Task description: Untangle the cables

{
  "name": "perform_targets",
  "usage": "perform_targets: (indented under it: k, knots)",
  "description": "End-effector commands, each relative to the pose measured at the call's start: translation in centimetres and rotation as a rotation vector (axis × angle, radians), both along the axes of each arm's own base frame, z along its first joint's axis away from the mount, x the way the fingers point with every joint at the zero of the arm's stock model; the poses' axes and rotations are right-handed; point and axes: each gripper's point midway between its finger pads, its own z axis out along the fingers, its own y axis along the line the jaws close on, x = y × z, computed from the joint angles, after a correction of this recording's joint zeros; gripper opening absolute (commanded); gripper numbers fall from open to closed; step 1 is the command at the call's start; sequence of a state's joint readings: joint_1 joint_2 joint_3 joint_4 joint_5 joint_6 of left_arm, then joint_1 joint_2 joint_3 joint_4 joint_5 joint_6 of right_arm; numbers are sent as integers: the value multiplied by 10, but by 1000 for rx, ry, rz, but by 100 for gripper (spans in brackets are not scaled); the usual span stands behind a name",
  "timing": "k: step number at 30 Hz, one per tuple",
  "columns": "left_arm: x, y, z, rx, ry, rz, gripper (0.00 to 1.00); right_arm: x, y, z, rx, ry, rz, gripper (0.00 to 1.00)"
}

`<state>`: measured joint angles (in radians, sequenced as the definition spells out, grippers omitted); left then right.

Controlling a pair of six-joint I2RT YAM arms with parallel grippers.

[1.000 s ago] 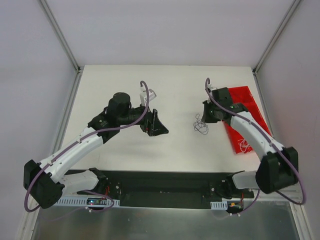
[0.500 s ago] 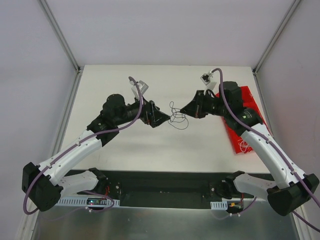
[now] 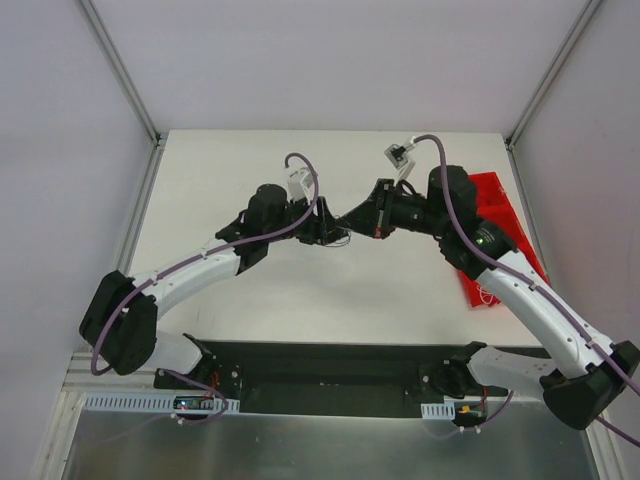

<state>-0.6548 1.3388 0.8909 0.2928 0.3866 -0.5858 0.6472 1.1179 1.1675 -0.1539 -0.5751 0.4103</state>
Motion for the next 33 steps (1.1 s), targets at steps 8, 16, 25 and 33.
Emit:
perform_targets:
  k: [8, 16, 25, 33]
  knots:
    - [-30, 34, -131, 249, 324, 68, 34, 14, -48, 127, 97, -324, -208, 0]
    - [-46, 66, -140, 320, 257, 107, 27, 29, -61, 160, 113, -383, -244, 0]
    - [-64, 67, -102, 215, 82, 21, 59, 38, -74, 164, 57, -450, -319, 0]
    - [-59, 110, -76, 243, -85, 203, 96, 43, -96, 166, 22, -475, -430, 0]
